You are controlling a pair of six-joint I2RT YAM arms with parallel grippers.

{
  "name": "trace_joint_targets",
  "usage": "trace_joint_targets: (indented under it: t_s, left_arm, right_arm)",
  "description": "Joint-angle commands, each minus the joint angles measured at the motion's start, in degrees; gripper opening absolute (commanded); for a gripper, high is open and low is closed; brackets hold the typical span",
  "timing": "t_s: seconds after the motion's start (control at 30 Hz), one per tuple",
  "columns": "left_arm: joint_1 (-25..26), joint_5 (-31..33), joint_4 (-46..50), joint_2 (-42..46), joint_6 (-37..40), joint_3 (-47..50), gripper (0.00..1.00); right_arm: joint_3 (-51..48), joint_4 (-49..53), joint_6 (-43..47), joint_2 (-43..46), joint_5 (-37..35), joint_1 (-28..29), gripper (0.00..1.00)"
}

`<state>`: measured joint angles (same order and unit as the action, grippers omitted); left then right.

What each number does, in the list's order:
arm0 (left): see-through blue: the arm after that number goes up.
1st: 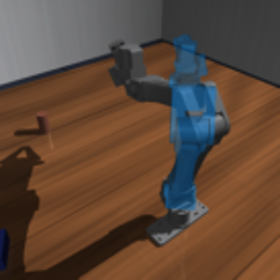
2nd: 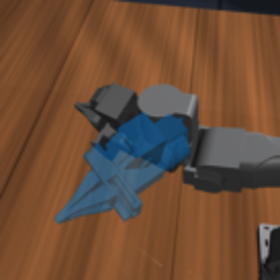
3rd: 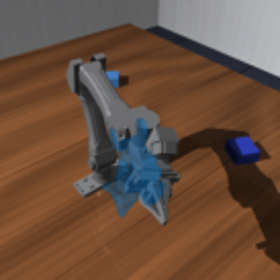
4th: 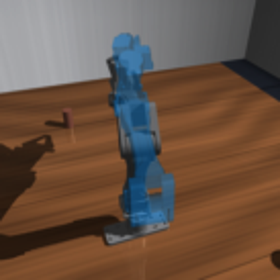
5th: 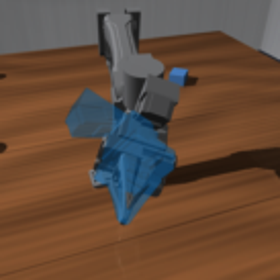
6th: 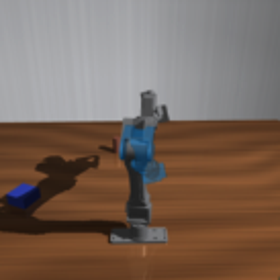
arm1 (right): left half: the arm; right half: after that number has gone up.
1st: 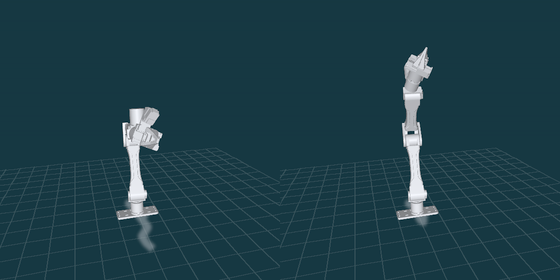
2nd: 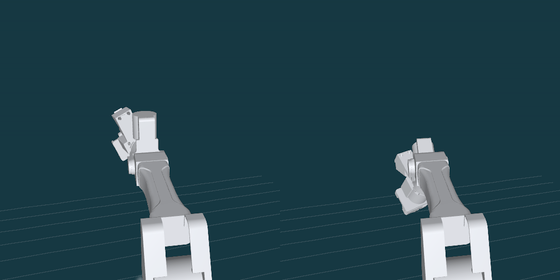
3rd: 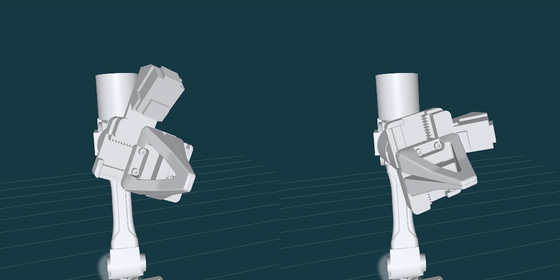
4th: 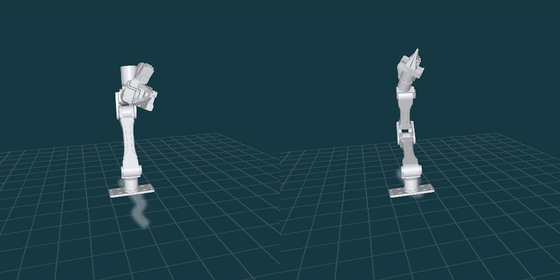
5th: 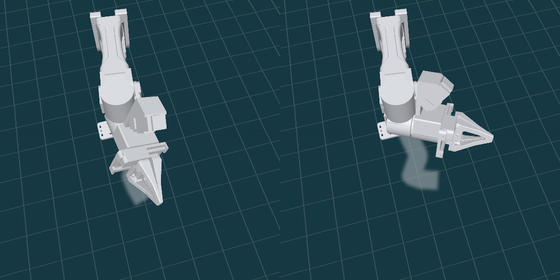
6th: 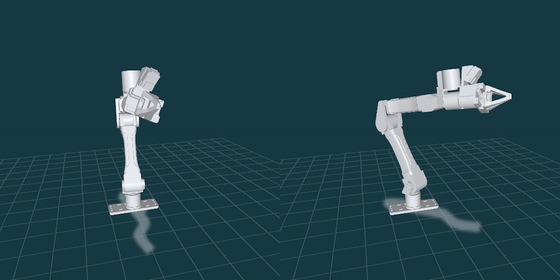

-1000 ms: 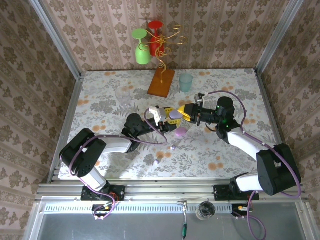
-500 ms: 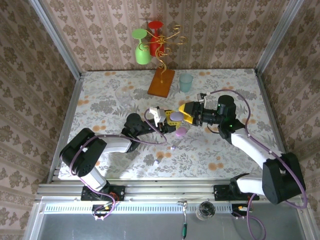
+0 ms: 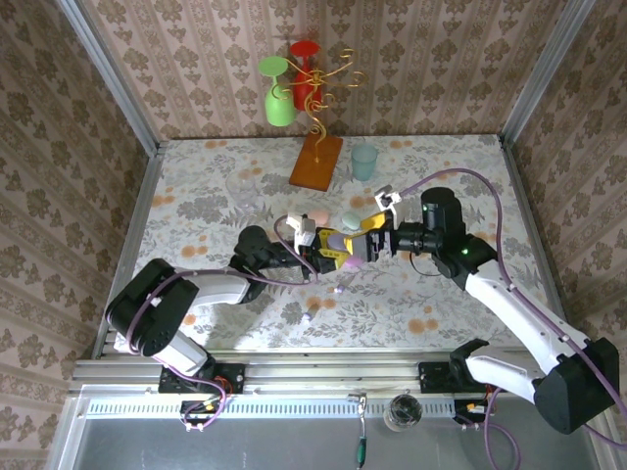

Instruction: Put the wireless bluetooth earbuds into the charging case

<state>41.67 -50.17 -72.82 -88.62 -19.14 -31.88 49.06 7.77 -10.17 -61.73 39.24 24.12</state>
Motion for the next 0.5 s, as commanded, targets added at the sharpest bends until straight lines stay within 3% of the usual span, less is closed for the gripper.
trace_joint_targets:
  t_s: [0.0, 0.2, 0.33, 0.47]
  left_arm:
    - [-0.24, -1.54, -1.71, 1.33, -3.53, -0.06, 0.33]
    - [-0.36, -1.92, -1.8, 1.36, -6.06, -0.41, 0.31]
    - [-0.1, -3.15, -1.76, 2.45, -3.63, 0.49, 0.31]
    - [-0.24, -5.13, -1.71, 2.55, -1.42, 1.24, 0.31]
  right_arm:
    - [0.74, 4.37, 10.94, 1.0, -2.7, 1.75, 0.91]
    - [0.25, 3.5, 11.22, 0.57, -5.97, 2.16, 0.91]
    - [0.86, 2.94, 9.22, 0.54, -12.33, 2.16, 0.91]
    - [0.75, 0.08, 6.33, 1.17, -13.25, 1.62, 0.9]
